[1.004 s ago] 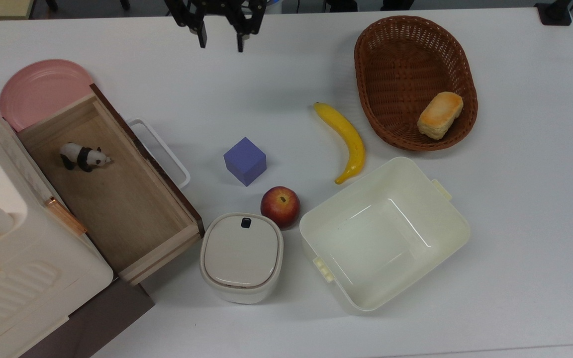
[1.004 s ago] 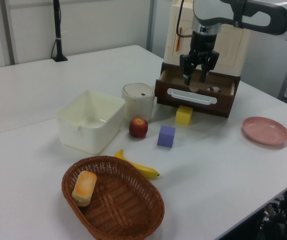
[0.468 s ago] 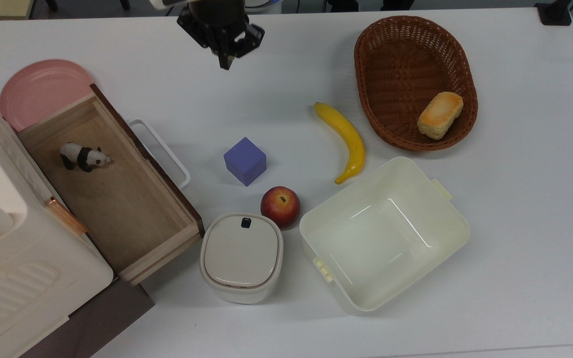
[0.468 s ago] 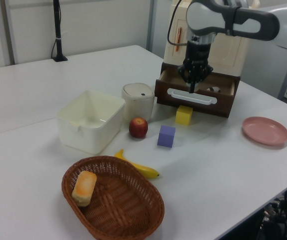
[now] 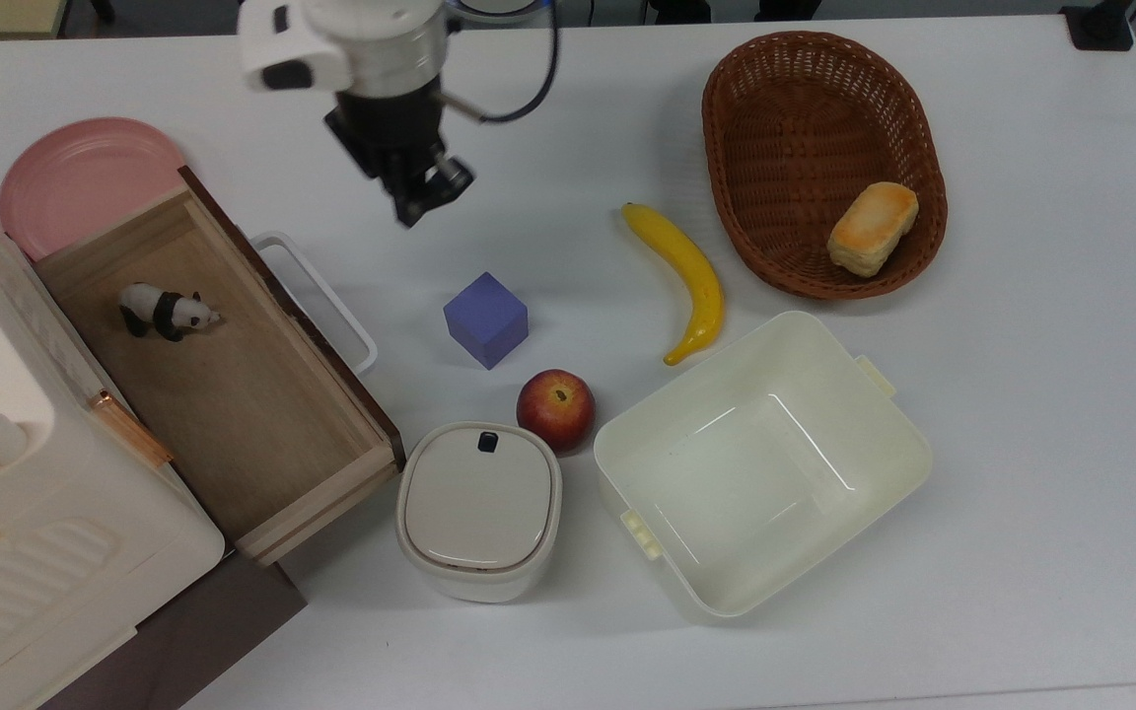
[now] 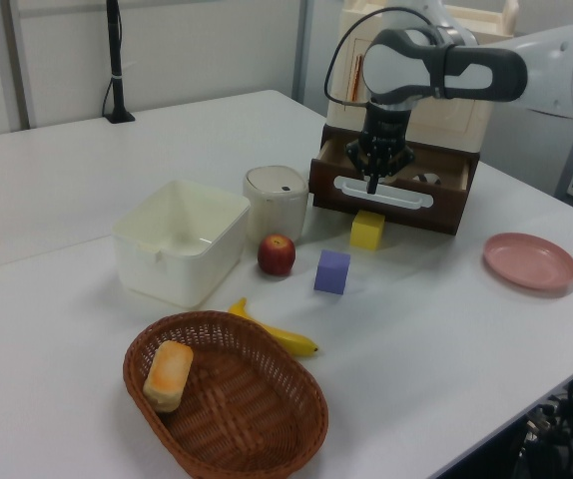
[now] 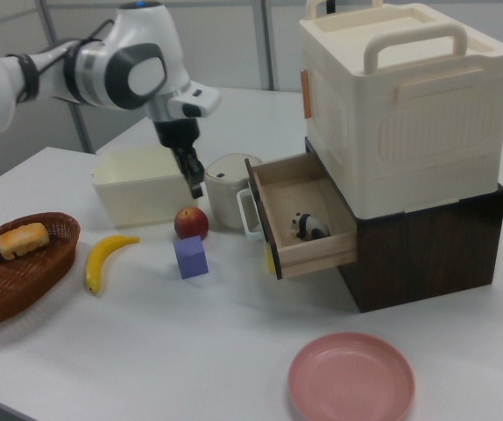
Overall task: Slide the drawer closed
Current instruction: 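Move the gripper down toward the front panel of the open drawer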
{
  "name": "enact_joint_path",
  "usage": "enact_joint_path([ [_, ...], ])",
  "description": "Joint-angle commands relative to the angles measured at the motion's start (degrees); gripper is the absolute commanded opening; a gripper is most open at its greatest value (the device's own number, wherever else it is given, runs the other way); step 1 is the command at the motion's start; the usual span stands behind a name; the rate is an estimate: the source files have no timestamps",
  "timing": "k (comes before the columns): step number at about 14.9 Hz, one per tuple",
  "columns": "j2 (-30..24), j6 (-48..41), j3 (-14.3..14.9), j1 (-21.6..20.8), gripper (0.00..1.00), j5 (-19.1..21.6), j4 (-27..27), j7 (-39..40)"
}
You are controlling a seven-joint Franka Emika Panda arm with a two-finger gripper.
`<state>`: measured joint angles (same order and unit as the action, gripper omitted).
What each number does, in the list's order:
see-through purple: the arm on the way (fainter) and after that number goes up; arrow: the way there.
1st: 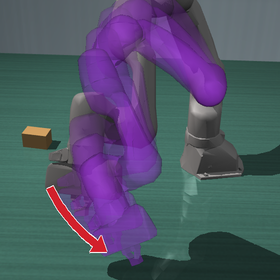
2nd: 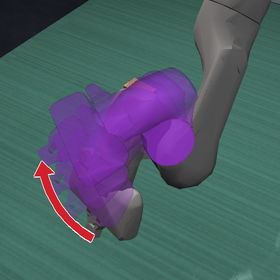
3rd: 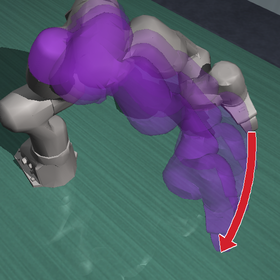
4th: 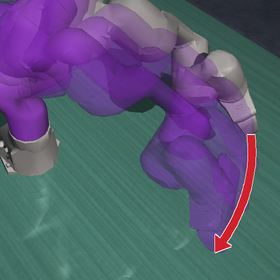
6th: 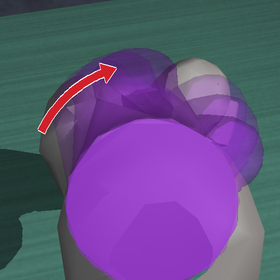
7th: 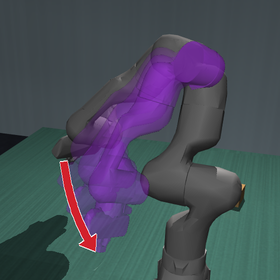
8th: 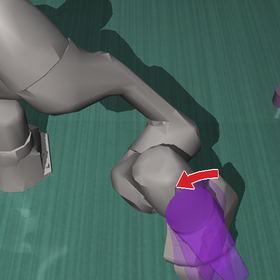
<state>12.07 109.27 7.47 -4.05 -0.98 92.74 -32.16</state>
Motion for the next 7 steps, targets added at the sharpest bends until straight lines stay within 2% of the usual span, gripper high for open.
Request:
enact_joint_path([
  [1,1.4,4.9,3.8,-2.3,0.0,-0.2,1.0,-4.0],
  [3,2.7,5.9,4.2,-2.3,0.0,-0.2,1.1,-7.2],
  [7,4.6,6.3,4.2,-2.2,0.0,-0.1,1.3,-7.7],
])
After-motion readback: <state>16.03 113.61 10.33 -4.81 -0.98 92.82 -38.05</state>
